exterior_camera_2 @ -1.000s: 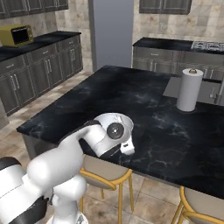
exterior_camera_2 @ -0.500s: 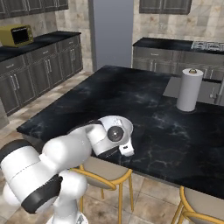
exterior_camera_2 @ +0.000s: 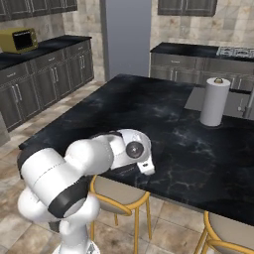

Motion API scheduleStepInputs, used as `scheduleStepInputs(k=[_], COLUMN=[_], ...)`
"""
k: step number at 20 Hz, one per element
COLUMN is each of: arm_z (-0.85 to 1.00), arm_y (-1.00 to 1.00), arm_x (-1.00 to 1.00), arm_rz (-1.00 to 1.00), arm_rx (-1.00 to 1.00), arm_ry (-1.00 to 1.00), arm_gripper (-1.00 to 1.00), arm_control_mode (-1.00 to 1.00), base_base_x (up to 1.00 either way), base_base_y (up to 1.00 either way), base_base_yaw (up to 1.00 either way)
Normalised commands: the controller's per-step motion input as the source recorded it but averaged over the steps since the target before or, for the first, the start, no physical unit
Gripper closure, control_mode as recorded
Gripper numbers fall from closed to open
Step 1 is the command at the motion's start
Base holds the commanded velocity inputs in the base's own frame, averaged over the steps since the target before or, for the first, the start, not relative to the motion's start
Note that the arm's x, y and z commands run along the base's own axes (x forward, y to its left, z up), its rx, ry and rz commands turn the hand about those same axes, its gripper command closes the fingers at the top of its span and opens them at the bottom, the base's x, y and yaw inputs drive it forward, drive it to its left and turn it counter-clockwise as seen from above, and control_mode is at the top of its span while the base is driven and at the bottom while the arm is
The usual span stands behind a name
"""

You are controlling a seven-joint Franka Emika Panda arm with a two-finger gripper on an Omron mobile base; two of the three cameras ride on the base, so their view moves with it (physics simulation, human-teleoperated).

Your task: Pick up the bowls from the cabinet and place each bowl in front of a stool on the dining counter.

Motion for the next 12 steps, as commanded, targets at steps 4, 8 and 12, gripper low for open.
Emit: scheduleStepInputs(k=[4,8,12], arm_z=[-0.21,-0.01,0.43], arm_y=[-0.02,0.00,0.00], arm_x=[0.21,0.06,0.00], arm_rz=[0.00,0.00,0.00], arm_rx=[0.00,0.00,0.00], arm_ry=[0.00,0.03,0.05], arm_gripper=[1.00,-1.00,-1.00], arm_control_mode=[-1.00,-1.00,-1.00], base_base_x=[0.00,0.00,0.00], base_base_y=[0.00,0.00,0.00], base_base_yaw=[0.00,0.00,0.00])
